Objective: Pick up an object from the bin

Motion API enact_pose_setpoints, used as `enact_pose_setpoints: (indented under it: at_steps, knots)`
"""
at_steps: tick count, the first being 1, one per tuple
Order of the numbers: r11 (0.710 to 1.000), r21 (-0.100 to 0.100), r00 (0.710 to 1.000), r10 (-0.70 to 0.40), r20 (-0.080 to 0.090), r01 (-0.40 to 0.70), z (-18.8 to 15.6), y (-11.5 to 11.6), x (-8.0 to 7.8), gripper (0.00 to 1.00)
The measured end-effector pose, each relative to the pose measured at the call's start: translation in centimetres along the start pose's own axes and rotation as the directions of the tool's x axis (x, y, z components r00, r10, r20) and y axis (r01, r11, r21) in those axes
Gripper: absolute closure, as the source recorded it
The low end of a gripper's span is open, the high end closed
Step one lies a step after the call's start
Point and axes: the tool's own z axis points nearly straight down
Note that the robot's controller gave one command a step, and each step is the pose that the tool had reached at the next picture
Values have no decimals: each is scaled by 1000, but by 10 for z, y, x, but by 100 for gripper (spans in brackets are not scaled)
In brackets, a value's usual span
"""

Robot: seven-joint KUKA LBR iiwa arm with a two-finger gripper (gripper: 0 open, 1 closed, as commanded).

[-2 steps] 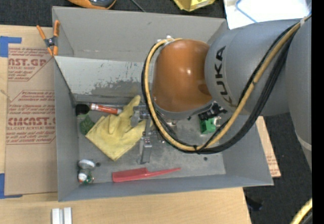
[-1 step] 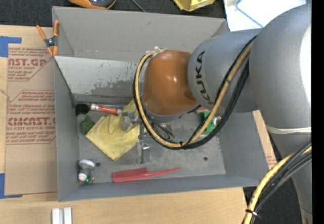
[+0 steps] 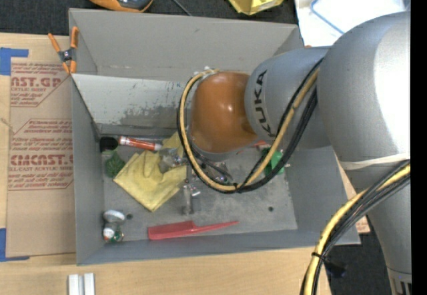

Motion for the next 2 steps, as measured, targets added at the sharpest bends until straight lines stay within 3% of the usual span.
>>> enact_pose_setpoints:
  at_steps: [1,2]
  knots:
    - [999,-1,999,36,3,-36,0,-19,-10,0]
    - [1000,-3,1000,9,3,-9,0,-3,-4,0]
